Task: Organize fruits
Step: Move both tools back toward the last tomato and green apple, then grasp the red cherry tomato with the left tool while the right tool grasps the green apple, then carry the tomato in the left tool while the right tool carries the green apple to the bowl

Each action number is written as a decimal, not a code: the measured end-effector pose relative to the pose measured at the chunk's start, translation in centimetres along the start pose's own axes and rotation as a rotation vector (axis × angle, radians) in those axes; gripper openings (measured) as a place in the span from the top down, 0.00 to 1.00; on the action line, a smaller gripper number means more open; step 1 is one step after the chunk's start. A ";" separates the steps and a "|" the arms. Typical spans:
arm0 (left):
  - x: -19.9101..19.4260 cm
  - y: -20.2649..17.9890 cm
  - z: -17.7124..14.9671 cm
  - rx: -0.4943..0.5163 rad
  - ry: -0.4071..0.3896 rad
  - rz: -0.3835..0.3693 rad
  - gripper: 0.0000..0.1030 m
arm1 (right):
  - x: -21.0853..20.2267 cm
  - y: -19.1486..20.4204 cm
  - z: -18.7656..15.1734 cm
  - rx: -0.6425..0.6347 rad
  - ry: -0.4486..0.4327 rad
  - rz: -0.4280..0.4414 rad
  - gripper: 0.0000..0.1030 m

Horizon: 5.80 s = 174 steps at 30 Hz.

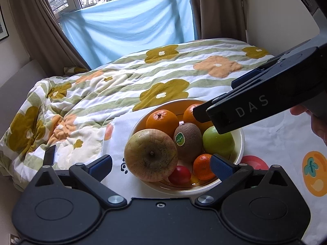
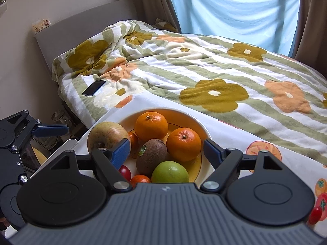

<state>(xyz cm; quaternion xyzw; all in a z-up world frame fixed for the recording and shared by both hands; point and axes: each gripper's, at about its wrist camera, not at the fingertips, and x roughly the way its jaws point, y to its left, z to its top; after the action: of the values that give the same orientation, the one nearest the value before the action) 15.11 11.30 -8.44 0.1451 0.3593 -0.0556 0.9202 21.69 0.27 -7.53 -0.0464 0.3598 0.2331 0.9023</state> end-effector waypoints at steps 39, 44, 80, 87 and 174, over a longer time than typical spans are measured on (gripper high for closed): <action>-4.5 -22.0 6.6 0.148 -0.076 -0.195 0.00 | -22.0 -18.5 -15.2 0.348 0.015 -0.389 0.05; -1.2 -23.9 7.5 0.234 -0.069 -0.299 0.00 | -21.3 -19.6 -17.6 0.512 0.052 -0.481 0.05; 11.3 -30.1 9.1 0.529 -0.024 -0.586 0.61 | -15.2 -21.9 -21.0 0.917 0.080 -0.669 0.08; 10.8 -29.9 8.6 0.541 -0.040 -0.570 0.62 | -15.0 -21.9 -21.0 0.906 0.076 -0.686 0.08; 2.9 -4.3 1.3 -0.221 0.136 0.165 0.62 | -0.9 -4.1 -1.4 0.037 0.084 -0.049 0.30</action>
<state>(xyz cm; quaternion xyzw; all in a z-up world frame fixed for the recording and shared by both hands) 17.23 6.79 -10.46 0.0755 0.4114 0.0699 0.9056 22.12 -4.10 -8.28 -0.0484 0.4003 0.2023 0.8925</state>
